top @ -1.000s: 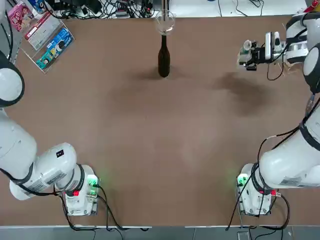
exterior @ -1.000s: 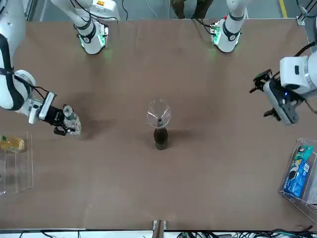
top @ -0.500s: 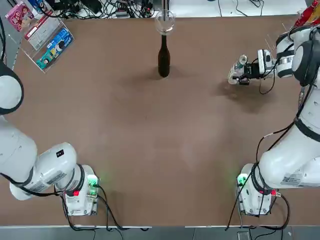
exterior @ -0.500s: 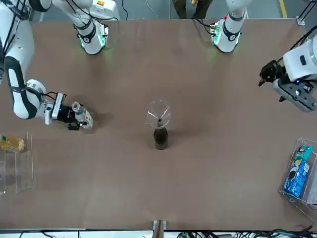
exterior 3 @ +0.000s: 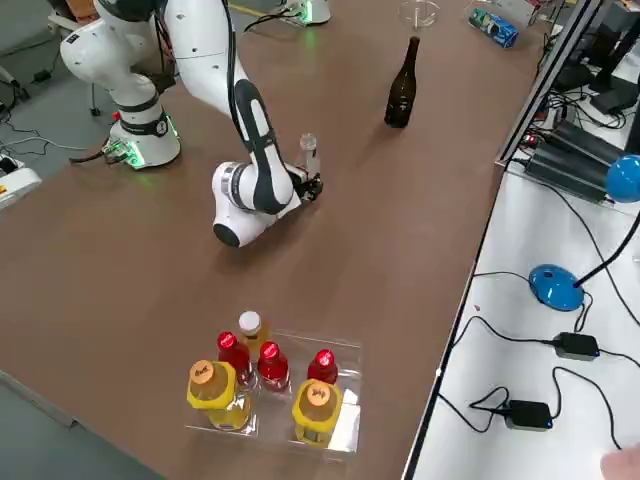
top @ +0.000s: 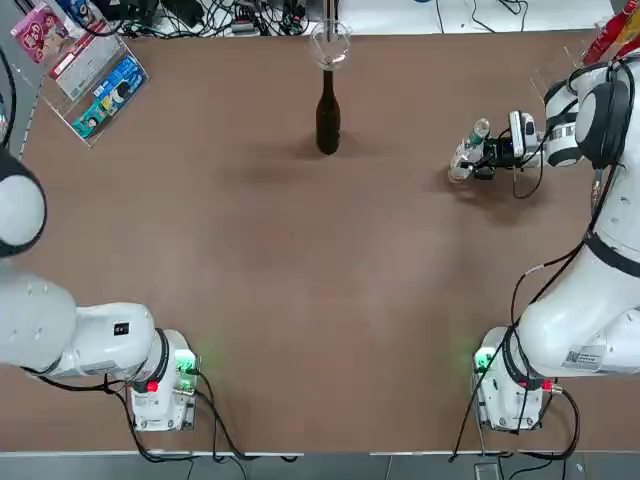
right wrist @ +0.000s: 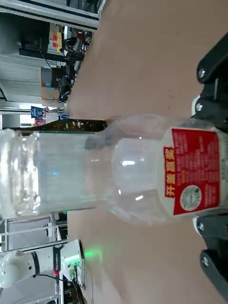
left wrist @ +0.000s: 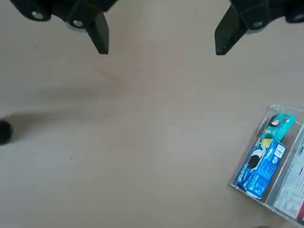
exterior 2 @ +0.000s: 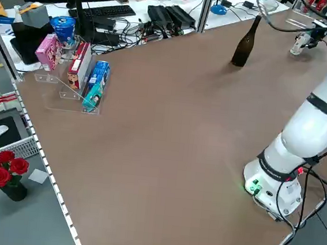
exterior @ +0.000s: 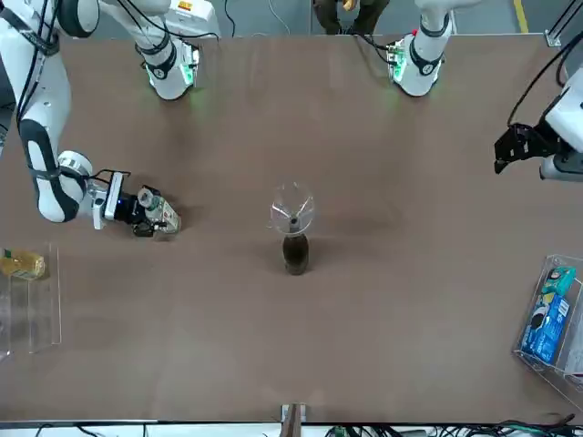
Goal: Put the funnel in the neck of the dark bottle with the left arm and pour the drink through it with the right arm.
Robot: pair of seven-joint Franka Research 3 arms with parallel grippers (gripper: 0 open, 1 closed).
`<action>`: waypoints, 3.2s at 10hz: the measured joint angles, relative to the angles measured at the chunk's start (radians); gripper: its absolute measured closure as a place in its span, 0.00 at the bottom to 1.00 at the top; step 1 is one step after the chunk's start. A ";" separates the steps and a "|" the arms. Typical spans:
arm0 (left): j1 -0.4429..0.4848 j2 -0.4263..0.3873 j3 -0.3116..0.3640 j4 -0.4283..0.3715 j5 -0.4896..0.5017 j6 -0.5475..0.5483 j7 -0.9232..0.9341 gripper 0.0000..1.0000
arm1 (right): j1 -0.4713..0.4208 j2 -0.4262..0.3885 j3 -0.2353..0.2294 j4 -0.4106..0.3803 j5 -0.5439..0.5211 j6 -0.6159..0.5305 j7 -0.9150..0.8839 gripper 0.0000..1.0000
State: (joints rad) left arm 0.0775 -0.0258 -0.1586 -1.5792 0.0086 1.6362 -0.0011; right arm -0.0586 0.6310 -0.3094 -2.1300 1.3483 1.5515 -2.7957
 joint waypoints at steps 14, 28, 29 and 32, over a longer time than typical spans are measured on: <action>-0.067 0.056 0.077 0.087 -0.002 -0.050 0.004 0.02 | 0.016 0.039 0.004 0.004 0.024 -0.009 0.001 0.24; -0.072 0.056 0.095 0.087 -0.003 -0.050 -0.056 0.02 | 0.054 -0.062 -0.178 0.015 -0.005 -0.058 0.112 0.00; -0.072 0.056 0.095 0.087 -0.003 -0.050 -0.056 0.02 | 0.056 -0.080 -0.197 0.015 -0.023 -0.059 0.137 0.00; -0.072 0.056 0.096 0.087 -0.003 -0.050 -0.056 0.02 | 0.059 -0.196 -0.257 0.018 -0.143 -0.061 0.365 0.00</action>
State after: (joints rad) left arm 0.0057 0.0306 -0.0630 -1.4919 0.0059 1.5867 -0.0575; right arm 0.0002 0.4353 -0.5666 -2.1121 1.2052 1.4902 -2.4306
